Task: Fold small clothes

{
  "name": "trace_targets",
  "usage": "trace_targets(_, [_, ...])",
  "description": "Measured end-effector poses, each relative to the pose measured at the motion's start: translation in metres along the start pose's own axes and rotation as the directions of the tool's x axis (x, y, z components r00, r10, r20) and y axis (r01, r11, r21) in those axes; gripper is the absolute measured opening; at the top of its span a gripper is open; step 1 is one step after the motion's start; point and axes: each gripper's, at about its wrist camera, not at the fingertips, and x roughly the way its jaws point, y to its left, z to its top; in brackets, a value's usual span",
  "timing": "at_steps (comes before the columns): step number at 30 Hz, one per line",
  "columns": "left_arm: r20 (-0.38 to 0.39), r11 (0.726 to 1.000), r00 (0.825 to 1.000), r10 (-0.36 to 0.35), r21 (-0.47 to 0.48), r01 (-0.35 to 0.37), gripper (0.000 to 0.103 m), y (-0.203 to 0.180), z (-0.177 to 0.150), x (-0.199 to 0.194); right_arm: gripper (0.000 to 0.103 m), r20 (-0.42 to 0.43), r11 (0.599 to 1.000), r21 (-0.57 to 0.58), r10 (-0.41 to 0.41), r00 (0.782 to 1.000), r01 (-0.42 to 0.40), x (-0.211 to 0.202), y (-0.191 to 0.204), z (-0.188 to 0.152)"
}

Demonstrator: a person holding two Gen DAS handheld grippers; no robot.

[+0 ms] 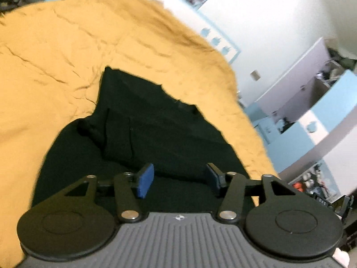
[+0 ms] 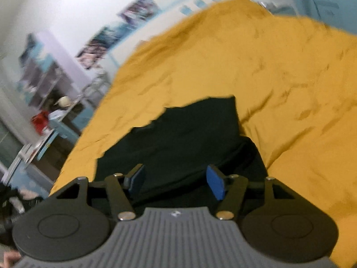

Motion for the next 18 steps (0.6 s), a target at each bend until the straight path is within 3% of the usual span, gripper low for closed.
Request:
trace_targets(3, [0.029,1.000,1.000,-0.003,0.016,0.002,0.069,0.010,-0.024,-0.039,0.062,0.000,0.997,-0.072,0.036,0.999,-0.036,-0.053,0.006,-0.024])
trace_targets(8, [-0.010,0.999,0.999,0.050,0.005,-0.050,0.069,0.051,-0.066,-0.084,0.062,-0.059,0.993,-0.107,0.037,0.998,-0.043,-0.113,-0.018,-0.077])
trace_targets(16, [-0.057,0.999,0.997,0.049,0.021,-0.048,0.069,0.097,-0.100,-0.112,0.062,-0.170,0.993,-0.117,-0.033,0.985,0.013,-0.139,-0.071,-0.147])
trace_targets(18, [-0.073,1.000,0.997,0.012,-0.008,-0.013,0.068,0.106,-0.104,-0.112,0.062,-0.190,0.997,-0.078,-0.032,0.981,0.017,-0.141,-0.082,-0.157])
